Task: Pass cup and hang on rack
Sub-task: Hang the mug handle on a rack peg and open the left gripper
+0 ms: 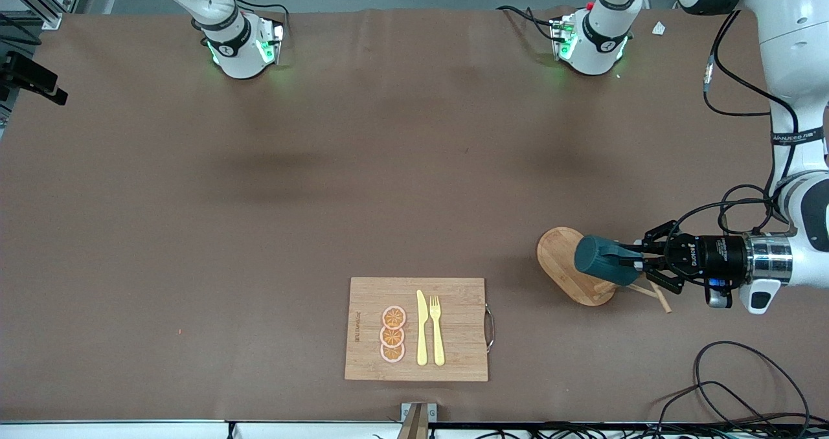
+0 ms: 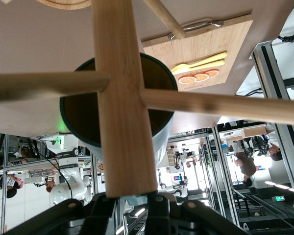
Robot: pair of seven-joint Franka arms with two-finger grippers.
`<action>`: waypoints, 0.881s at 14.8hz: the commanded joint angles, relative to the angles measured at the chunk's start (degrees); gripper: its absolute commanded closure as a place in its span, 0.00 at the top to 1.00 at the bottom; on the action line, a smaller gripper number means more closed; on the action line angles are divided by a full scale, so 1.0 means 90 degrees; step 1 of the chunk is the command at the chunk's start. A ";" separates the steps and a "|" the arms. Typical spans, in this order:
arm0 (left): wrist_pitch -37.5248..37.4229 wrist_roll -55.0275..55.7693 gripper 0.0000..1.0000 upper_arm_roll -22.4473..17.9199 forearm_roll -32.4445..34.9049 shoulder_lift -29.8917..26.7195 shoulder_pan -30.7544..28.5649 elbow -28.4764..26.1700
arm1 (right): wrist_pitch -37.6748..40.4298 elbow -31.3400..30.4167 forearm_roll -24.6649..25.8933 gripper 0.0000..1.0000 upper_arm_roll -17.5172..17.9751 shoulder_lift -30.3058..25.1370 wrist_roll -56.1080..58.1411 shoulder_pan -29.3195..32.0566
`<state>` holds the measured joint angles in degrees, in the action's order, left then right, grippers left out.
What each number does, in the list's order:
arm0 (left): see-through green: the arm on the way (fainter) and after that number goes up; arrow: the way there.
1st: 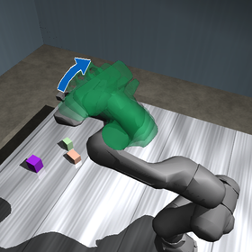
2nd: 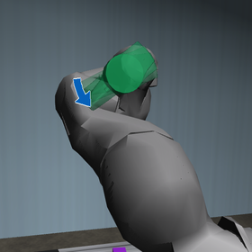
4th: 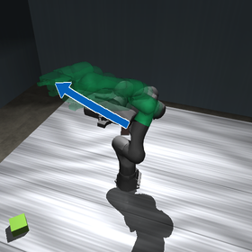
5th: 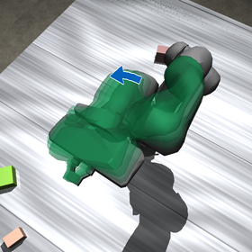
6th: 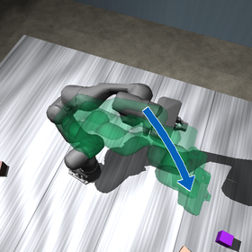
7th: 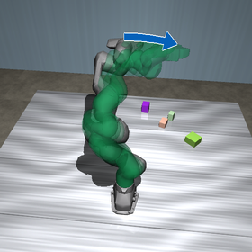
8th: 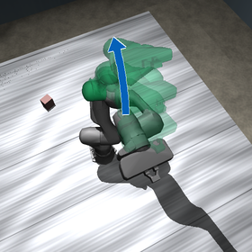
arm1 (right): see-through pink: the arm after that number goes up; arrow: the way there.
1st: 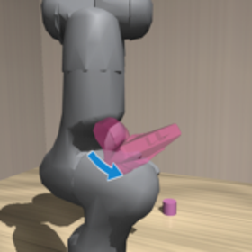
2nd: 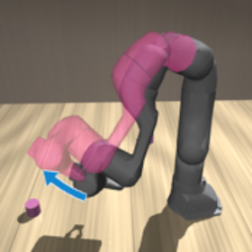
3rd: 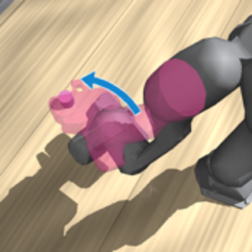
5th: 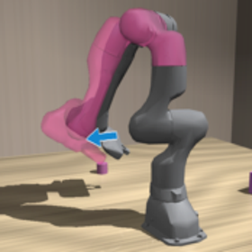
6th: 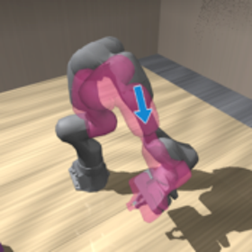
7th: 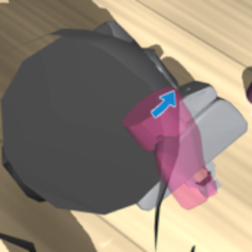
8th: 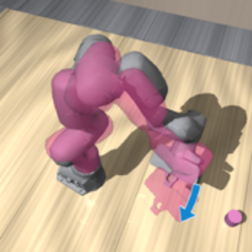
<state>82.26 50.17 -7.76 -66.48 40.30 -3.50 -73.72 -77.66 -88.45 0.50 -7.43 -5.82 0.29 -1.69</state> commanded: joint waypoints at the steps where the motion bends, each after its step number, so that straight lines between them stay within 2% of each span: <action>1: -0.0107 0.0060 0.14 0.0013 -0.0162 0.0024 -0.0061 0.0037 | 0.0035 -0.0065 -0.0017 1.00 -0.0004 -0.0057 0.0046 -0.0017; 2: -0.0107 0.0060 0.18 0.0013 -0.0162 0.0024 -0.0070 0.0037 | 0.0035 -0.0065 -0.0017 1.00 -0.0004 -0.0057 0.0046 -0.0017; 9: -0.0107 0.0226 1.00 0.0013 -0.0250 -0.0035 -0.0119 0.0056 | 0.0055 -0.0065 -0.0017 1.00 -0.0004 -0.0057 0.0046 -0.0027; 13: -0.0174 0.0402 1.00 0.0013 -0.0201 -0.0239 -0.0129 0.0095 | 0.0074 -0.0065 -0.0017 1.00 -0.0004 -0.0057 0.0046 -0.0027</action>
<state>82.06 52.21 -7.74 -67.76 40.03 -4.33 -72.85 -77.23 -88.45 0.50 -7.40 -5.82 0.30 -1.70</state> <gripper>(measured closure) 0.004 0.000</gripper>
